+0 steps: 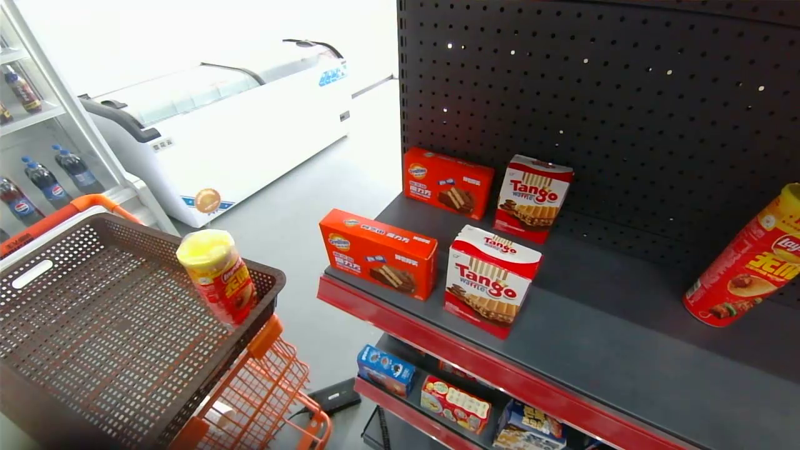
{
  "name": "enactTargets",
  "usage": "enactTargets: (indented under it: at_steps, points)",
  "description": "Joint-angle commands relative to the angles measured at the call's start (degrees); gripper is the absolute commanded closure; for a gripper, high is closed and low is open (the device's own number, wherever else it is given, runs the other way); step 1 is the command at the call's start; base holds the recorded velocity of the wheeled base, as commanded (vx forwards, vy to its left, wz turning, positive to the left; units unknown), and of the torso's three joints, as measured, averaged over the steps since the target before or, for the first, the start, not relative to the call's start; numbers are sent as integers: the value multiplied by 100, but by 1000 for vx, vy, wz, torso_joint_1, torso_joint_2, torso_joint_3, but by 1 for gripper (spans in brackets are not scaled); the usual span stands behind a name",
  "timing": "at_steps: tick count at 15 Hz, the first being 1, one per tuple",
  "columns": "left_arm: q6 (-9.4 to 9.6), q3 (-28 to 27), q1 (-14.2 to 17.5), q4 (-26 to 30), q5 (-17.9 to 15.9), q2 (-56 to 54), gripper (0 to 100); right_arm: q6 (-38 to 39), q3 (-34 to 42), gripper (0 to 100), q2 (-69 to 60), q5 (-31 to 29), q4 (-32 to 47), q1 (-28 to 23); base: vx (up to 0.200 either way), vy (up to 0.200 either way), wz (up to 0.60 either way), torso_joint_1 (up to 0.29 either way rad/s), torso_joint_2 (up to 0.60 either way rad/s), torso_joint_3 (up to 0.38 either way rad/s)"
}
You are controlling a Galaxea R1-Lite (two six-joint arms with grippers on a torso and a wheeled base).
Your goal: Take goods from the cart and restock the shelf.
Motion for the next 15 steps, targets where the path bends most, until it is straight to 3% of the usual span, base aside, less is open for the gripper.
enactTargets:
  at_steps: [1,3,5,6,10,12,14,15]
  points:
    - [26,-266,25,-91,9,1319,0,-1,0,0,0,-5,-2,0,0,0,0,0,0,0]
    - [-18,-354,34,-829,9,2540,0,-1,0,0,0,3,-2,0,0,0,0,0,0,0]
    - [-27,-442,165,-1172,-44,3279,0,-1,0,0,0,-5,-2,0,0,0,0,0,0,0]
    - [17,-521,420,-1585,-220,4149,0,-1,0,0,0,3,-2,0,0,0,0,0,0,0]
    - [88,-442,464,-3149,-668,5757,0,-1,0,0,0,3,-2,0,0,0,0,0,0,0]
    - [307,-292,675,-4406,-677,6715,0,-1,0,0,0,3,-2,0,0,0,0,0,0,0]
    - [580,-231,666,-5206,-677,7427,0,-1,0,0,0,3,-2,0,0,0,0,0,0,0]
    - [615,-169,666,-5584,-668,7708,0,-1,0,0,0,3,-2,0,0,0,0,0,0,0]
